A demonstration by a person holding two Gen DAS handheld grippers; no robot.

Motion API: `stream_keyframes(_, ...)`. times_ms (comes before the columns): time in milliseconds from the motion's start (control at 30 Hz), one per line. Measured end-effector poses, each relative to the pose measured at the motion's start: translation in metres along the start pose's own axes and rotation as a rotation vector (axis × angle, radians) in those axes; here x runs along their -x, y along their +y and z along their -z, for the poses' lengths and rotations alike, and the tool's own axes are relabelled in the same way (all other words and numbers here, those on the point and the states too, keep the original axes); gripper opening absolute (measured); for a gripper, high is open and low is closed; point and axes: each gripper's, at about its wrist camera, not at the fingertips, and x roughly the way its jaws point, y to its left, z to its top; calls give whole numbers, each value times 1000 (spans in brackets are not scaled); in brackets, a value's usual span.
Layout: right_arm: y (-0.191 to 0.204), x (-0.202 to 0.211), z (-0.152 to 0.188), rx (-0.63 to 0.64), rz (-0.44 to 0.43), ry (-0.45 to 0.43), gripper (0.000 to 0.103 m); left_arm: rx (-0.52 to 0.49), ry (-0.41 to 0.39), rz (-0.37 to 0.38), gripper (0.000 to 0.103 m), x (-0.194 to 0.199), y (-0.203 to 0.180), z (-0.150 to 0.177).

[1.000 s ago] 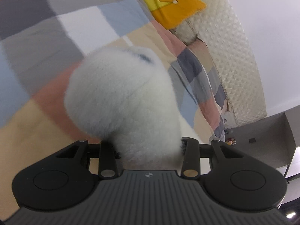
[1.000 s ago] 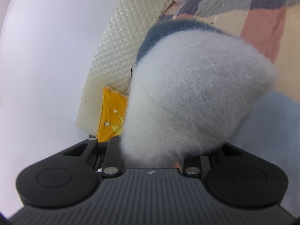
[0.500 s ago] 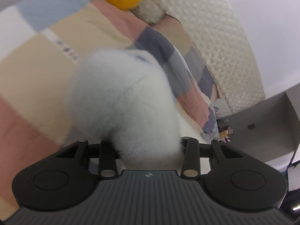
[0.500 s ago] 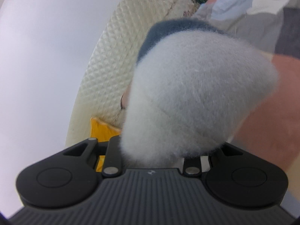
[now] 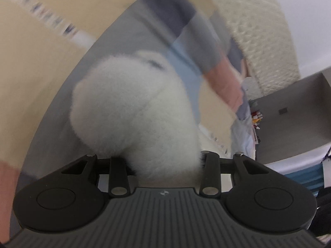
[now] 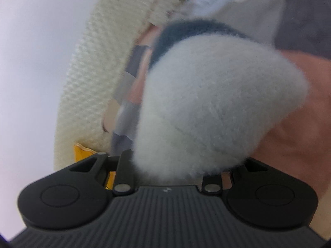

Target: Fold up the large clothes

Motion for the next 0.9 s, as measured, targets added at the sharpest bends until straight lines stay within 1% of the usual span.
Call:
stream_keyframes(67,-19,-2,3,-53,12,33,35,-25,-34,26,45,6,7,12)
stream_keyframes(100,-28,-1,5,-80,1,37,35,-34,-48,40,46,9,9,16)
stream_keyframes(133,-36,2,9,-95,-8,40,35,-32,-46,49,46,10,14,20)
stream_keyframes(167,-42,4,13,-102,-10,43,35,-16,-27,53,47,8,20,21)
stream_keyframes(233,-56,5,19,-125,7,62,35,48,-2,66,48,4,39,24)
stream_keyframes(267,-63,5,21,-144,9,76,35,59,3,76,48,4,48,26)
stream_keyframes(367,-80,9,29,-166,3,95,37,32,-6,103,52,7,63,37)
stream_keyframes(400,-82,10,31,-162,3,98,38,32,-8,107,55,7,68,40)
stream_keyframes(500,-92,10,35,-155,6,97,42,50,-15,136,59,8,84,47)
stream_keyframes(567,-95,14,40,-139,9,86,43,56,-20,135,61,13,89,51)
stream_keyframes(633,-92,18,41,-141,26,86,45,57,-27,124,61,20,86,52)
stream_keyframes(767,-79,30,39,-151,94,104,52,36,-28,75,61,45,76,48)
stream_keyframes(900,-64,57,40,-107,147,109,52,-14,-55,16,62,82,59,48)
